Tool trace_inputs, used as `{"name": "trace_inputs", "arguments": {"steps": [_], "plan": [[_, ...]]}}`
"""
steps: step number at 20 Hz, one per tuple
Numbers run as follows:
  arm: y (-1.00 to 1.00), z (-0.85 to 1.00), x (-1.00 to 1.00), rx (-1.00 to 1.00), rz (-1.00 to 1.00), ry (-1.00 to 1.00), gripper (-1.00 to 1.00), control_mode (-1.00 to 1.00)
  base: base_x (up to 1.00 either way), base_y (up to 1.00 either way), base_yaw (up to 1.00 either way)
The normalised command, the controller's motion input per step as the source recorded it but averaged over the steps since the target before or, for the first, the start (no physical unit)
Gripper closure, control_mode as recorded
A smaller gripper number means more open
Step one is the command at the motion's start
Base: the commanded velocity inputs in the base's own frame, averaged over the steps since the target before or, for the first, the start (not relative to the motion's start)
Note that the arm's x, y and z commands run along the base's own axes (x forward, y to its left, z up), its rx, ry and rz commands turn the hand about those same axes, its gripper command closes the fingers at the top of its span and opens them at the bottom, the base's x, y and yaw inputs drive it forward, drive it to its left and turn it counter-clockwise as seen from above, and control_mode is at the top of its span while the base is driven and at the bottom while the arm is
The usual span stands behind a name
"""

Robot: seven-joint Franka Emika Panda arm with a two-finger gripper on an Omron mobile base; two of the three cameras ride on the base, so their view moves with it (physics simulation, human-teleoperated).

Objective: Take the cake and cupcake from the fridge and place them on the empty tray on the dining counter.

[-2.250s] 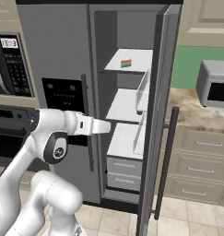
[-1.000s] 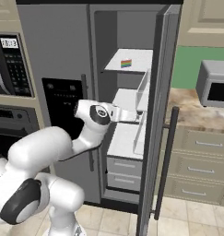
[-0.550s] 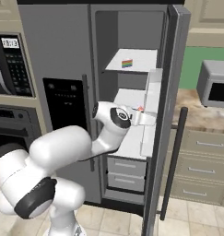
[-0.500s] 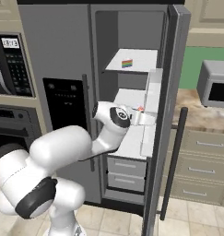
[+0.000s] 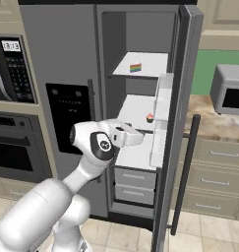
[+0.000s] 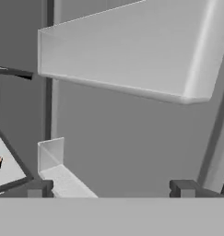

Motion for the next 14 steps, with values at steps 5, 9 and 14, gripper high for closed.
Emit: {"name": "trace_inputs", "arguments": {"steps": [5,9,14], "plan": [[0.81,1.00,-0.44,0.20,0.13,-0.15,-1.00,-1.00,0.00,0.00,0.00],[0.77,0.77,-0.42,0.22,0.18,0.08,-1.00,-1.00,0.00,0.00,0.00],[0.72,0.32,-0.49,0.27,0.35,0.27,-1.00,-1.00,0.00,0.00,0.00]]}}
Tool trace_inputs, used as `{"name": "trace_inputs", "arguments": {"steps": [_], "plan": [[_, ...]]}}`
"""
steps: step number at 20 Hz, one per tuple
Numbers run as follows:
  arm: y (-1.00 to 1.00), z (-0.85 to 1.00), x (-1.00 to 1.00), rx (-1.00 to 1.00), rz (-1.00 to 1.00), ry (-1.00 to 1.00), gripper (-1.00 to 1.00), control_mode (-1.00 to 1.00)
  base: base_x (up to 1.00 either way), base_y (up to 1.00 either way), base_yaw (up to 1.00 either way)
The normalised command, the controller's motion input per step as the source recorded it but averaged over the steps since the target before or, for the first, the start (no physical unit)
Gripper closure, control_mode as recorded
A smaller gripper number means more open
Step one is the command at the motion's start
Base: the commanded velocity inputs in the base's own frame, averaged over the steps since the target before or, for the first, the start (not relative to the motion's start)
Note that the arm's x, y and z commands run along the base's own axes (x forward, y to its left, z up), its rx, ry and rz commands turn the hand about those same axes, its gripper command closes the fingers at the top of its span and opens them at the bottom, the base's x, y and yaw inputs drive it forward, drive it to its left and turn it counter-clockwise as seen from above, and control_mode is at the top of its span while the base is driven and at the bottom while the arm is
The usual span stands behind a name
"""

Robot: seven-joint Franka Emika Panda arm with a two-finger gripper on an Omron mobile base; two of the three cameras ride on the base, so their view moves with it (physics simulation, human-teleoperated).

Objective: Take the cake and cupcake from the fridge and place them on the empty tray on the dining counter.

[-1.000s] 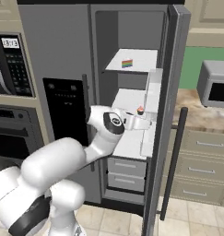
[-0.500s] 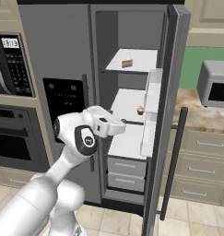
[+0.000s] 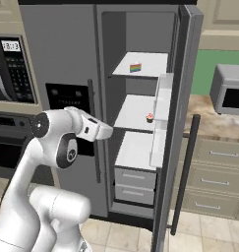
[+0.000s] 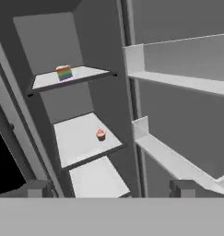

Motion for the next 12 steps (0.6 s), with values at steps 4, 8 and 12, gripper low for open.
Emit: {"name": "trace_inputs", "arguments": {"steps": [4,8,12], "plan": [[0.59,0.03,-0.54,0.13,0.60,0.18,-1.00,-1.00,0.00,0.00,0.00],[0.64,-0.12,-0.43,0.08,0.67,0.08,-1.00,-1.00,0.00,0.00,0.00],[1.00,-0.04,-0.17,0.06,0.41,0.02,-1.00,-1.00,0.00,0.00,0.00]]}}
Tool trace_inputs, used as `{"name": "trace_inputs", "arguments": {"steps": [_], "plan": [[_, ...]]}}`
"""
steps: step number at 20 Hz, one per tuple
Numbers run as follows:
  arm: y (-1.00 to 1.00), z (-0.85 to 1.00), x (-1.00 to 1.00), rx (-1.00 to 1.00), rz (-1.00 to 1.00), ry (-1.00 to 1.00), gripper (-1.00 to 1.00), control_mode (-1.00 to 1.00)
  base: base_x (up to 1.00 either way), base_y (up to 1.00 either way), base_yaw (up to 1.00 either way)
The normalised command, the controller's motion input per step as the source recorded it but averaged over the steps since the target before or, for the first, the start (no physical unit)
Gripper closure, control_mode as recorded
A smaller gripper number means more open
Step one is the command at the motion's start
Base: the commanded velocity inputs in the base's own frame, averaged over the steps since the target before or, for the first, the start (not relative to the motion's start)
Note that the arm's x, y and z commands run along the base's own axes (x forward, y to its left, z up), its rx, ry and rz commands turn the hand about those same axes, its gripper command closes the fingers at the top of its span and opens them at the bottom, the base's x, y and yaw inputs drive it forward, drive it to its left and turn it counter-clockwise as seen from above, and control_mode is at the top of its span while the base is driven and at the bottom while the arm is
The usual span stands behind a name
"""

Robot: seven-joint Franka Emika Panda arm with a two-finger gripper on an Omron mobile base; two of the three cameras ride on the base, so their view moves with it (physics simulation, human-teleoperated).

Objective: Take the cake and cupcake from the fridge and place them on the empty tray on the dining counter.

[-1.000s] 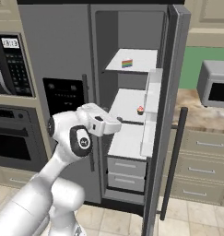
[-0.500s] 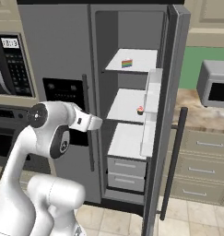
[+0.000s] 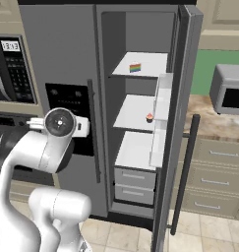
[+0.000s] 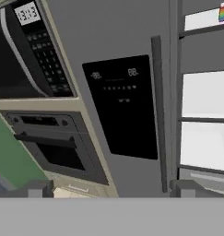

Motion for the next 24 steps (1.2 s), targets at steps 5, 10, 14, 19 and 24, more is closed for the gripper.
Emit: {"name": "trace_inputs", "arguments": {"steps": [5,10,14,19,24], "plan": [[0.33,0.00,0.11,-0.06,-0.13,0.02,-1.00,-1.00,0.00,0.00,0.00],[-0.01,-0.03,0.42,-0.17,-0.32,0.00,-1.00,-1.00,0.00,0.00,0.00],[0.00,-0.06,0.87,-0.09,-0.06,0.02,-1.00,-1.00,0.00,0.00,0.00],[0.00,-0.07,0.98,-0.01,0.00,0.01,-1.00,-1.00,0.00,0.00,0.00],[0.00,-0.23,1.00,-0.02,0.00,0.00,-1.00,-1.00,0.00,0.00,0.00]]}}
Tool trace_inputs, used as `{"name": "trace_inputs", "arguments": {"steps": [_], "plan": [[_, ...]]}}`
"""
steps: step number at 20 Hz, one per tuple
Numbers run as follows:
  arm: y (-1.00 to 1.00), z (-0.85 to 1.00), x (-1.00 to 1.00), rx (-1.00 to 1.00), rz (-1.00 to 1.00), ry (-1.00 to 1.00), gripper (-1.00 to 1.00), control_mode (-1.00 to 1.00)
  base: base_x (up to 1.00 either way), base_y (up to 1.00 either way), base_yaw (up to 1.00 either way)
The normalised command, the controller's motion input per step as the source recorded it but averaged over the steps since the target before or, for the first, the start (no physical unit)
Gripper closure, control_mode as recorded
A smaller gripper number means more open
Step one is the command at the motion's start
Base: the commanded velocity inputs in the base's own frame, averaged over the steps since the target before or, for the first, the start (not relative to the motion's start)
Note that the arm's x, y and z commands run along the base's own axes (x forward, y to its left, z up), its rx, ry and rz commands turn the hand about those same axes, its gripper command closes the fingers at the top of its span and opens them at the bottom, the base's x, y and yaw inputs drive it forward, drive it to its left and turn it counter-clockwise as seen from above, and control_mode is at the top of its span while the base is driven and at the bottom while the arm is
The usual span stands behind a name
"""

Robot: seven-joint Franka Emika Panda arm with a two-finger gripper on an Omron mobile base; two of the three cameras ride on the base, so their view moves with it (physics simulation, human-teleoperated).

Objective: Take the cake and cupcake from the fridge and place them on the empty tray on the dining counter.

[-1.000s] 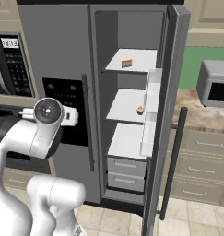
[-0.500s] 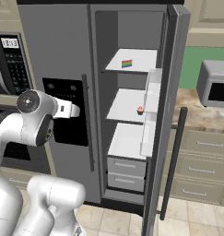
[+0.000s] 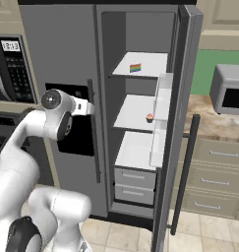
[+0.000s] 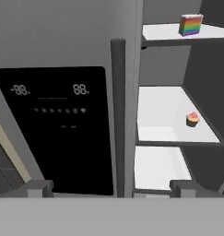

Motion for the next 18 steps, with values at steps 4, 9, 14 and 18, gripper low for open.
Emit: {"name": "trace_inputs", "arguments": {"steps": [4,9,14,18], "plan": [[0.00,-0.29,1.00,-0.01,0.00,0.01,-1.00,-1.00,0.00,0.00,0.00],[0.00,-0.25,1.00,0.00,0.00,0.02,-1.00,-1.00,0.00,0.00,0.00],[0.00,-0.17,1.00,0.00,0.00,0.03,-1.00,-1.00,0.00,0.00,0.00],[0.00,-0.25,1.00,0.00,0.00,0.01,-1.00,-1.00,0.00,0.00,0.00]]}}
